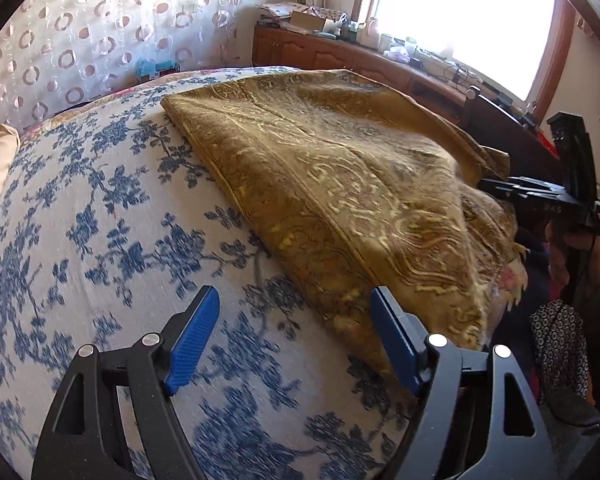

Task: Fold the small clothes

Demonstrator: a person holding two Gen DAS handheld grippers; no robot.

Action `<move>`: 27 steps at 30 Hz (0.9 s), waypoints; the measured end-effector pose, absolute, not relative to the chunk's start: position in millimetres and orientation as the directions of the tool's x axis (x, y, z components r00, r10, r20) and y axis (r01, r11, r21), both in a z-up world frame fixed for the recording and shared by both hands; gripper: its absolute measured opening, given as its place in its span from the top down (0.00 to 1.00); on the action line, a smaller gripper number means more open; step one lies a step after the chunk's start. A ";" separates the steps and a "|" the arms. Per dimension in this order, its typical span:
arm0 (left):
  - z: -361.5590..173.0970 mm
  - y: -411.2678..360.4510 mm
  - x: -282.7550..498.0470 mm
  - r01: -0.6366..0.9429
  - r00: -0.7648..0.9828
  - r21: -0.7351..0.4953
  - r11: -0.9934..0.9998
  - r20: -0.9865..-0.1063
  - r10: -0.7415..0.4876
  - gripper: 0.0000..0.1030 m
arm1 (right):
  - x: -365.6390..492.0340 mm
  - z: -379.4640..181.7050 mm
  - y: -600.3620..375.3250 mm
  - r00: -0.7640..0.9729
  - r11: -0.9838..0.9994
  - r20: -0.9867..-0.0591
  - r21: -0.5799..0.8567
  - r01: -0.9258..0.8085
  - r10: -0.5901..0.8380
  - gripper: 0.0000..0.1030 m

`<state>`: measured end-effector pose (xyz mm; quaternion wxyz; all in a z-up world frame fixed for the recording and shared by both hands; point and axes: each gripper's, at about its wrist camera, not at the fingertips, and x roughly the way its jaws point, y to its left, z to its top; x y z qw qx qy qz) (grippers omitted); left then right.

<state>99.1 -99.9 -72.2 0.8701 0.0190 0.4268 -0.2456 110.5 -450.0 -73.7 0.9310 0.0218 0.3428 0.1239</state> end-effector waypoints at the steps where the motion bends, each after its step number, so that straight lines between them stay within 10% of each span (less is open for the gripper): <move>1: -72.1 -99.8 95.6 0.447 0.510 -0.190 0.874 -0.749 -0.424 0.24 | 108.0 -74.5 -449.3 0.732 0.967 -0.634 0.124 -0.223 0.250 0.38; 10: -69.7 -107.2 75.9 0.469 0.488 -0.234 0.851 -0.735 -0.471 0.54 | 107.5 -78.5 -452.7 0.723 0.963 -0.640 0.125 -0.237 0.261 0.51; 23: -70.8 -113.0 70.2 0.493 0.488 -0.236 0.837 -0.722 -0.491 0.57 | 105.7 -81.9 -444.5 0.730 0.963 -0.632 0.116 -0.242 0.260 0.58; 27: -71.2 -116.1 70.1 0.498 0.489 -0.231 0.836 -0.721 -0.491 0.57 | 104.2 -82.0 -441.1 0.736 0.962 -0.624 0.115 -0.248 0.264 0.78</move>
